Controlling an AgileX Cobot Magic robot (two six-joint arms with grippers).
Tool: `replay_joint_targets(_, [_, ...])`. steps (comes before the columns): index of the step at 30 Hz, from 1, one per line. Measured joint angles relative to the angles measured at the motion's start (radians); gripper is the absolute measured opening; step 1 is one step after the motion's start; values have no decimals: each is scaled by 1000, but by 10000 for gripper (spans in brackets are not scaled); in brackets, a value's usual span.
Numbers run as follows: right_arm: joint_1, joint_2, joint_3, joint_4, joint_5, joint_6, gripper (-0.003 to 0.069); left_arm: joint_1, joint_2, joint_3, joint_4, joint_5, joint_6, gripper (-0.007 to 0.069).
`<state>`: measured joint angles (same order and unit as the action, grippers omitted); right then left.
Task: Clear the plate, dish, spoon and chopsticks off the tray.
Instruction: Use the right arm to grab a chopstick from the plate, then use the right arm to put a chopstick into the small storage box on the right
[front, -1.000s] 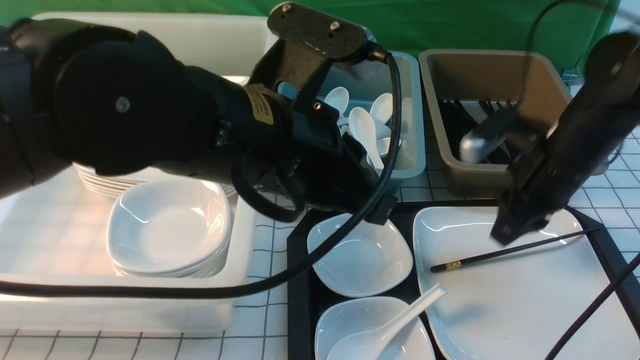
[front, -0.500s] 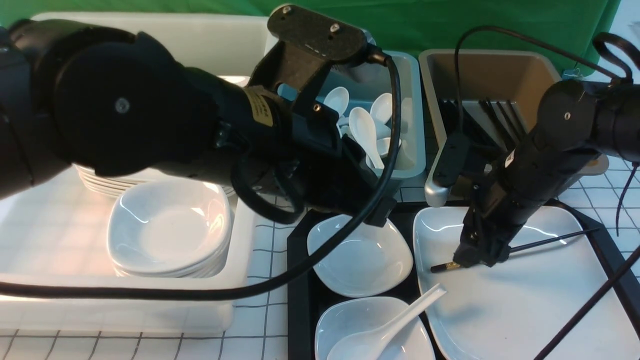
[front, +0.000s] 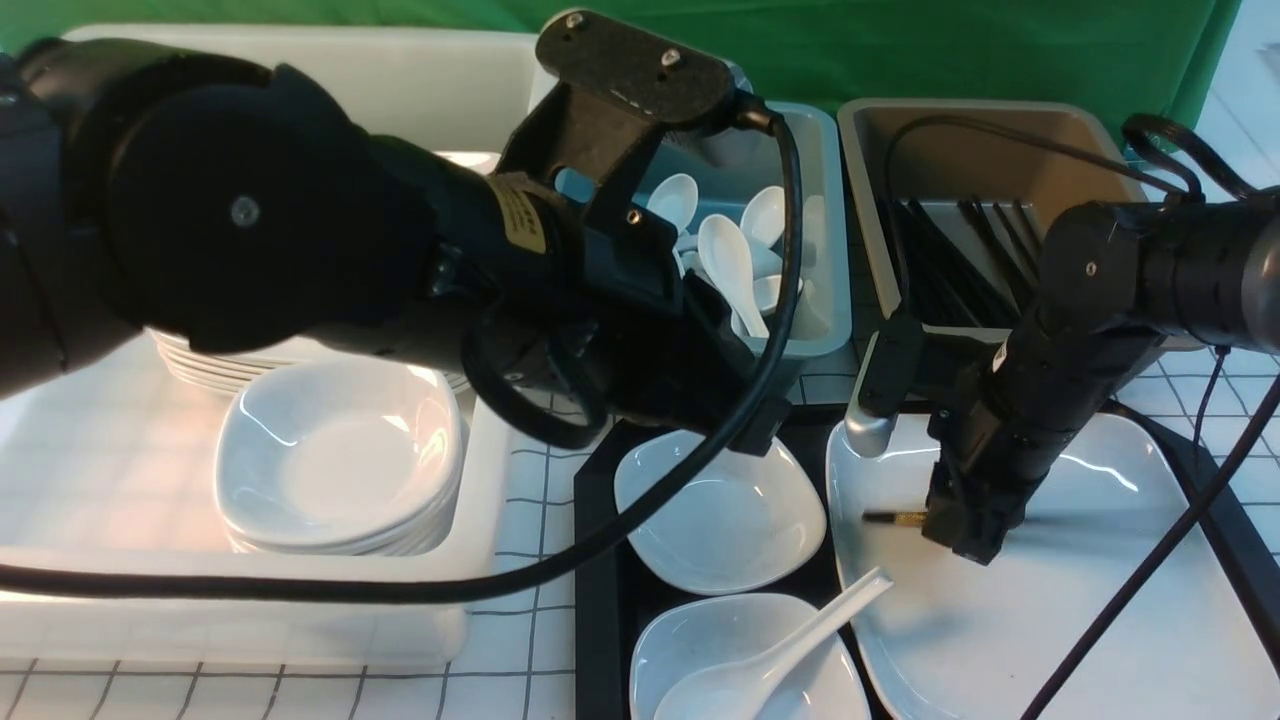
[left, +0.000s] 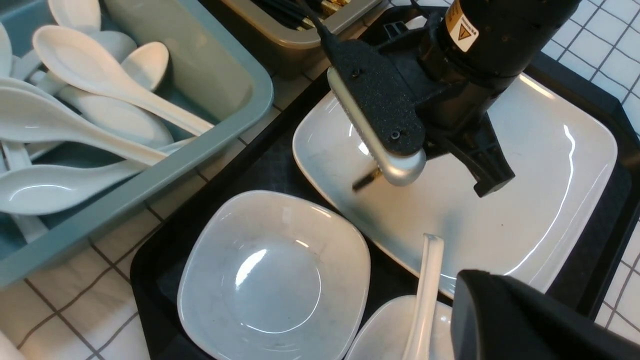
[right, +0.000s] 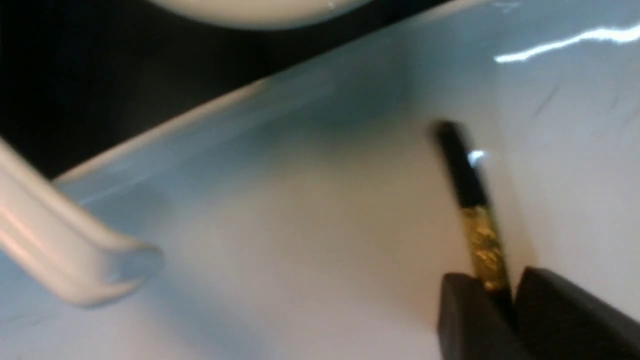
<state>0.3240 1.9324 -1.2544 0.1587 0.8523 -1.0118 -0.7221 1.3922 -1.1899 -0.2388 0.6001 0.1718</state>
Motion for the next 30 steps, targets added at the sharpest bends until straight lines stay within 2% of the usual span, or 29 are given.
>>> replay_joint_targets(2, [0, -7, 0, 0, 22, -2, 59, 0, 0, 0, 0, -2, 0, -2])
replay_joint_targets(8, [1, -74, 1, -2, 40, 24, 59, 0, 0, 0, 0, -19, 0, -2])
replay_joint_targets(12, [0, -164, -24, -7, 48, 40, 59, 0, 1, 0, -4, -85, 13, -2])
replay_joint_targets(15, [-28, -226, -107, -6, 11, 71, 59, 0, 24, 0, -7, -190, 58, -2])
replay_joint_targets(18, [-69, -232, -181, 3, -90, 81, 59, 0, 55, 0, -10, -321, 65, -2])
replay_joint_targets(22, [-118, -186, -280, 24, -376, 109, 59, 0, 123, 0, -11, -576, 65, -2])
replay_joint_targets(23, [-119, -183, -280, 26, -391, 111, 59, 0, 126, 0, -11, -584, 65, -2])
replay_joint_targets(24, [-123, -153, -292, 31, -502, 129, 59, 0, 146, 0, -12, -626, 65, -2])
replay_joint_targets(26, [-124, -114, -295, 38, -602, 140, 59, 0, 166, 0, -14, -636, 65, -2])
replay_joint_targets(30, [-124, -17, -297, 40, -761, 159, 59, 0, 186, 0, -14, -565, 68, -2])
